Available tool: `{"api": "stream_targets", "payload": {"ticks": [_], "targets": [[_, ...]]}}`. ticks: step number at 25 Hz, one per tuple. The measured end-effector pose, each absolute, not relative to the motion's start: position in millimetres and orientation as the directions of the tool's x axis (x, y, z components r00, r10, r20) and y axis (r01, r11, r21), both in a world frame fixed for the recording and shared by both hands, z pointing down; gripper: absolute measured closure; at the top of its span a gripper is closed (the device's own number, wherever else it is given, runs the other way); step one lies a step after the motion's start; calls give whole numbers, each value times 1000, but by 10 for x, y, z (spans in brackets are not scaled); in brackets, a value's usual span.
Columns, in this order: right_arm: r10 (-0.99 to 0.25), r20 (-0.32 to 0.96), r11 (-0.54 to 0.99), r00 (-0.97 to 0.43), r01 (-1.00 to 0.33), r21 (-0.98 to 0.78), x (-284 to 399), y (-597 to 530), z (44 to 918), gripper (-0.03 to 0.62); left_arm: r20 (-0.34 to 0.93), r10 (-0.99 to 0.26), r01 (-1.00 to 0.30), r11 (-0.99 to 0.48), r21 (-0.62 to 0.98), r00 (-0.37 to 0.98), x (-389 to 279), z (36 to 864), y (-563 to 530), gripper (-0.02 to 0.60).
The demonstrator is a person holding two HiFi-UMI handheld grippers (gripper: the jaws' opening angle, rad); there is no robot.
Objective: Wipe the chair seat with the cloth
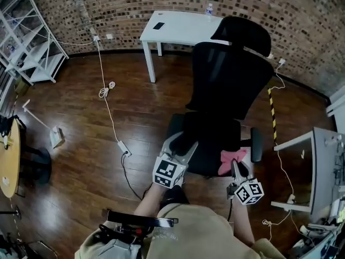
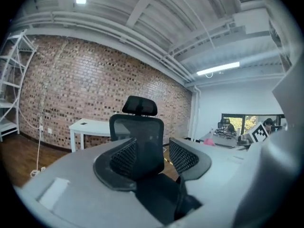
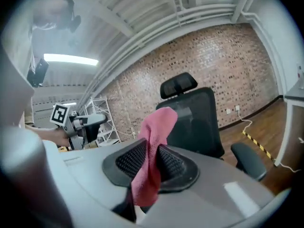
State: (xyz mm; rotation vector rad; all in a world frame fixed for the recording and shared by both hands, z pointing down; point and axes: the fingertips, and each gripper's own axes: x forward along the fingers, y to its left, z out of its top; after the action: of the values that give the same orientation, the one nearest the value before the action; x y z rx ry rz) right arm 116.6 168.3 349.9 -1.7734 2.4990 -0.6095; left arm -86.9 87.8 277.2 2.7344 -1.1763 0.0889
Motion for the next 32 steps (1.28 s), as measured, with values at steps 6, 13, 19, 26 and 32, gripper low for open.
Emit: {"api": "stream_targets", "payload": {"ticks": [6,13,19,26,32], "targets": [[-911,86,376,-404,-898,-229,1123,2602,3059,516,43,-737,-738,-670,83,674,-602,2413,1869,385],[-913,51,389,-405,-902,-189,1656,4338,2820,516,62,-717,-719,-689,86,694,56,2349,3591,390],[-929,21,366,-369,-926,-89,1621,4894,2489,516,57,-698,-700,-711,71,714,179,2031,4278,393],[-913,-42,408,-406,-910,-76,1142,4926,2051,516,-7,-767,-767,-641,-34,641,-225,1662,4441,433],[-890,-69,454,-451,-890,-33,571,4757,1805,516,-6,-813,-813,-582,-8,582,-818,1704,4499,427]]}}
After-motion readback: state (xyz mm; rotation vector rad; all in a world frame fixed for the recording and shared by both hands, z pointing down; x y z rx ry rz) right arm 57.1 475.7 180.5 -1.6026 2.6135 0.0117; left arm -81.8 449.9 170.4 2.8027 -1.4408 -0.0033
